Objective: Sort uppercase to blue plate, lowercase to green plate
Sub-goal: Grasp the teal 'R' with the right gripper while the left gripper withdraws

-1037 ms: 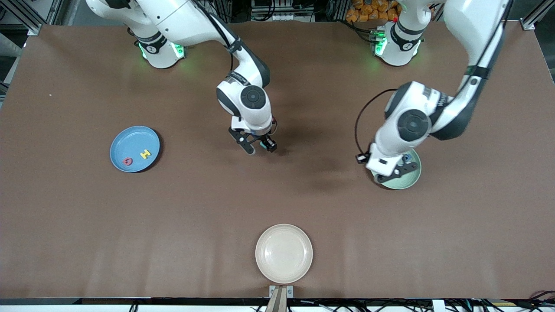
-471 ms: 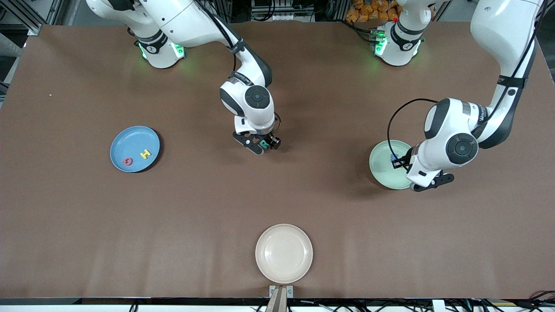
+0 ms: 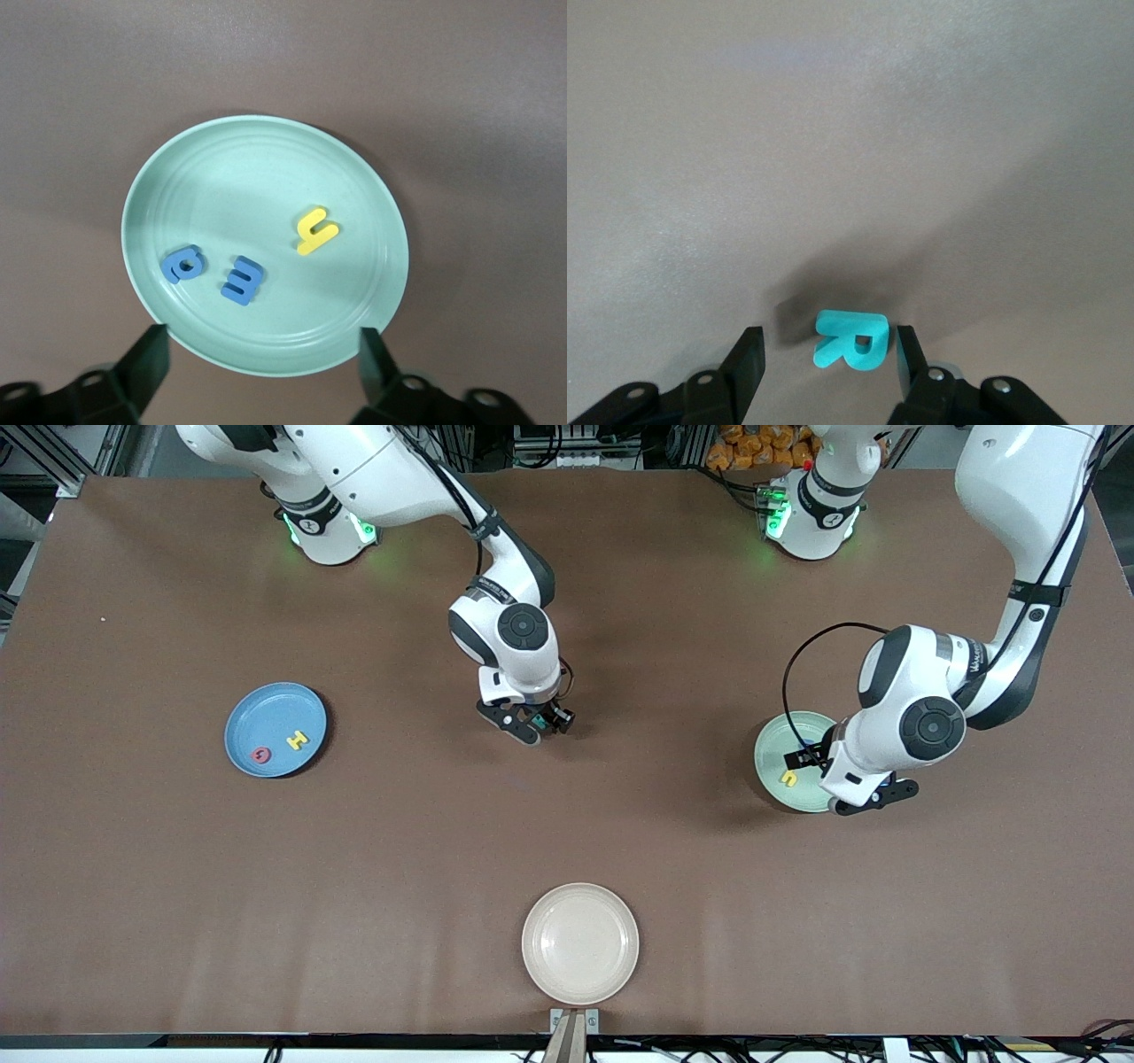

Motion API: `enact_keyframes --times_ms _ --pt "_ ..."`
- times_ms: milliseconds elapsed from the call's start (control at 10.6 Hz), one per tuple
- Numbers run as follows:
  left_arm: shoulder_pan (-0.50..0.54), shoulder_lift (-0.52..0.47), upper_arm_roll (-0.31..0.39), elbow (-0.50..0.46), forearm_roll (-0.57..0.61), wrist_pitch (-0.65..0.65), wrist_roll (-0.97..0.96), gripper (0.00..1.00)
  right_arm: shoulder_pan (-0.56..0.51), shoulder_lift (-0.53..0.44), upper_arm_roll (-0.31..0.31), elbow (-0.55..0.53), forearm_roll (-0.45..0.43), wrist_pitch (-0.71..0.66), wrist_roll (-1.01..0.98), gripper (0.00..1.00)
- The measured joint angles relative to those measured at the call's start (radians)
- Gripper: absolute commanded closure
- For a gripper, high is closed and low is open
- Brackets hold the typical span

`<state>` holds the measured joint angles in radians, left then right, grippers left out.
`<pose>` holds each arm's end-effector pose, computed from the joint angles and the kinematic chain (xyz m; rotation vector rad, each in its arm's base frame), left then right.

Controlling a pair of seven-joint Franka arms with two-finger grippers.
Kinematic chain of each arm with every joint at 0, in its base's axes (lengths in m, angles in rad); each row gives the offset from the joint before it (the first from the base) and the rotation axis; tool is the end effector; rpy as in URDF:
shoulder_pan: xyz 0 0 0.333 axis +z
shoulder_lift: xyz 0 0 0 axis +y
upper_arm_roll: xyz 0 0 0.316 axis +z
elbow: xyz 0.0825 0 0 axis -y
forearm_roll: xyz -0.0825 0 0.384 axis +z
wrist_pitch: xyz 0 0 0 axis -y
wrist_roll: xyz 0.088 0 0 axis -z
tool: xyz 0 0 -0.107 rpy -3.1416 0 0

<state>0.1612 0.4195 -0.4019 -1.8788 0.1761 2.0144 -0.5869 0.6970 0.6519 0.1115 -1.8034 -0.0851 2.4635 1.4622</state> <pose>0.5899 -0.1225 0.2846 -3.0105 -0.3967 0.3500 0.4550 0.4696 0.1854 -2.9790 0.9393 0.0104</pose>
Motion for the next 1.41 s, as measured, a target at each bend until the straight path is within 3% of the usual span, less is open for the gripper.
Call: enact_keyframes --times_ms 377,566,1132,1414 --pt "-0.014 -0.028 -0.013 0.139 0.0 -0.2 0.0 0.0 0.0 0.014 -0.001 -0.015 -0.001 0.042 -0.036 0.34" --pt "-0.021 -0.028 -0.025 0.147 0.0 -0.206 0.0 0.0 0.0 0.013 -0.001 -0.015 -0.001 0.042 -0.044 0.46" --pt "-0.023 -0.034 -0.055 0.242 -0.05 -0.3 0.0 0.0 -0.004 0.006 0.0 -0.017 -0.001 0.034 -0.069 0.63" --pt "-0.026 -0.034 -0.108 0.259 -0.061 -0.315 -0.006 0.0 -0.007 0.003 -0.002 -0.019 -0.001 0.034 -0.077 0.68"
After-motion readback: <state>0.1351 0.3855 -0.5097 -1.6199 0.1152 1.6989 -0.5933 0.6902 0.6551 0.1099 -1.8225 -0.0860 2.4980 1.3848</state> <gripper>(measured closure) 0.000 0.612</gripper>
